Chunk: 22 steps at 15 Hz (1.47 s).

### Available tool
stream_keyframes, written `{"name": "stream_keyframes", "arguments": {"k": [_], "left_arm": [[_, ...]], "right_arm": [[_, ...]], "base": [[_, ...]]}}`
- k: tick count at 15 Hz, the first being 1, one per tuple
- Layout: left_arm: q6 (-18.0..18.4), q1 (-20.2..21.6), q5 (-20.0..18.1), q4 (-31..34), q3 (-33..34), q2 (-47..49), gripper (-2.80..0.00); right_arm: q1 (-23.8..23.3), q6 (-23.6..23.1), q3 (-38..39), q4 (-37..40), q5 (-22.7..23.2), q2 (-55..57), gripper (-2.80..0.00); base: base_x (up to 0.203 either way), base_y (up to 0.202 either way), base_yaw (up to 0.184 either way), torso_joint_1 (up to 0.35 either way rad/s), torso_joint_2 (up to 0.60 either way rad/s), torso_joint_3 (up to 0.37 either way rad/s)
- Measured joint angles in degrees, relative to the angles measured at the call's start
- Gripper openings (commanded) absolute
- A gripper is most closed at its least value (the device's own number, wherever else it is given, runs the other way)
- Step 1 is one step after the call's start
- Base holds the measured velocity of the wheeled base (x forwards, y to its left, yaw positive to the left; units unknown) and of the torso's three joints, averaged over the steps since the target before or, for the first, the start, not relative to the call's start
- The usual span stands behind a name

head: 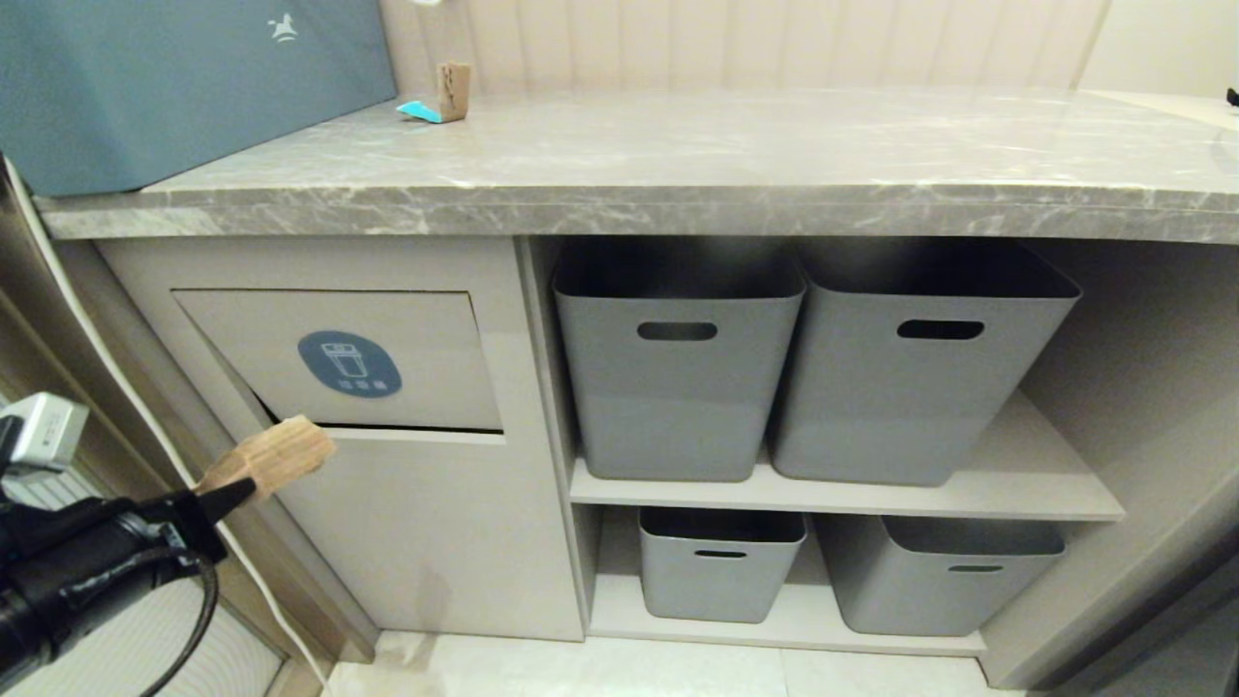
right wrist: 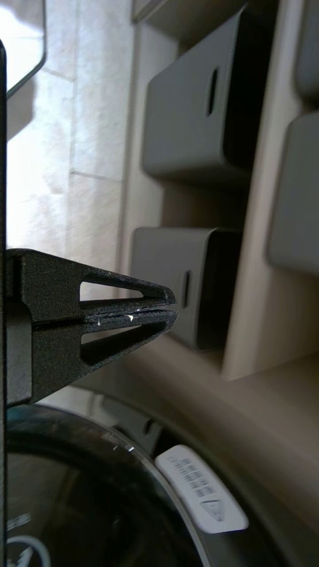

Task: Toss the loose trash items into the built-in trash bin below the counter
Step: Put the garbage in the trash can

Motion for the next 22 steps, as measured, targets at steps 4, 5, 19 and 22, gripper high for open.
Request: {"name": "stream_keyframes", "arguments": {"k": [4, 5, 19, 22], "left_arm": [[3.5, 0.4, 0.0, -15.5, 0.3, 10.0, -2.80], [4.4, 0.5, 0.0, -20.7, 0.4, 13.1, -2.80], [6.7, 0.2, -7.3, -41.7, -11.5, 37.7, -2.80], [6.6, 0.2, -8.2, -43.4, -18.3, 43.5, -2.80]], "right_arm": [[0.0, 0.0, 0.3, 0.0, 1.5, -4.4, -2.80], [0.1, 0.3, 0.3, 0.0, 1.5, -4.8, -2.80], [0.1, 0.2, 0.4, 0.0, 1.6, -5.4, -2.80], [0.1, 0.2, 0.4, -0.1, 1.6, -5.4, -2.80]], "base": [[0.000, 0.000, 0.000, 0.000, 0.00, 0.000], [0.000, 0.000, 0.000, 0.000, 0.00, 0.000], [0.000, 0.000, 0.000, 0.000, 0.00, 0.000], [0.000, 0.000, 0.000, 0.000, 0.00, 0.000]]}}
